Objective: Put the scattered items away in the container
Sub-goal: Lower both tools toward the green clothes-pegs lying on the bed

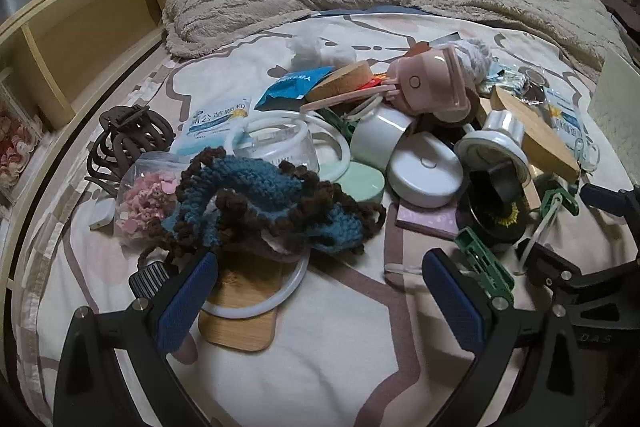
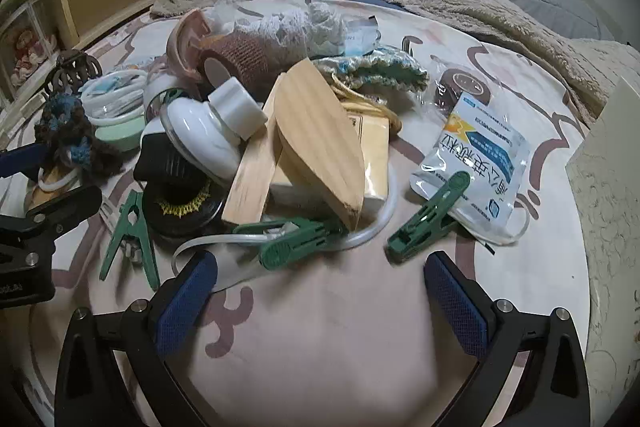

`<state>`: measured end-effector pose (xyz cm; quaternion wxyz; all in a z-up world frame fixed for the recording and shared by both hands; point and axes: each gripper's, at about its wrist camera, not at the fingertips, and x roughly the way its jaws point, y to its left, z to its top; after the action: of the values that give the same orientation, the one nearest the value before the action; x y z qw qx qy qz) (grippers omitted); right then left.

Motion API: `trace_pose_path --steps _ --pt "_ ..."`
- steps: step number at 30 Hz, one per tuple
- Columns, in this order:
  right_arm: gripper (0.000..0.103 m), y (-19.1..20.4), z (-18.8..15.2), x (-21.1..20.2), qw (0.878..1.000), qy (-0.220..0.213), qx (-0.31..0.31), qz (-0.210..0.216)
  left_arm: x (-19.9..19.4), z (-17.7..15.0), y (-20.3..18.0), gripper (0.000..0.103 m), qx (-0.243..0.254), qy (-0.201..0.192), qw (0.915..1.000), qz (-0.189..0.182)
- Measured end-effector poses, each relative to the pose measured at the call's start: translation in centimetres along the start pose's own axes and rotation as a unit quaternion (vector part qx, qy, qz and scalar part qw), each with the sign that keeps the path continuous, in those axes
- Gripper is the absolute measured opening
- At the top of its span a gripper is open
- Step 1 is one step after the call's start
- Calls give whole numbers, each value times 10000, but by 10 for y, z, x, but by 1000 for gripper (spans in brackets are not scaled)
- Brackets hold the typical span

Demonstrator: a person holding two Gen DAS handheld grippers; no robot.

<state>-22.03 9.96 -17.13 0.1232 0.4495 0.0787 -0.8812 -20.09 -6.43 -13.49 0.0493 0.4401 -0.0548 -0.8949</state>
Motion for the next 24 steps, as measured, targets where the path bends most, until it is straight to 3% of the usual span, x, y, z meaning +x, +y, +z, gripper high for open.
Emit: trace_pose_path --steps 9,24 --pt "103 -1 -7 -6 10000 32 -79 5 6 -16 -7 103 407 250 9988 129" --pt "103 4 -33 -24 9986 218 -416 251 -15 -37 -18 103 967 349 9932 -554"
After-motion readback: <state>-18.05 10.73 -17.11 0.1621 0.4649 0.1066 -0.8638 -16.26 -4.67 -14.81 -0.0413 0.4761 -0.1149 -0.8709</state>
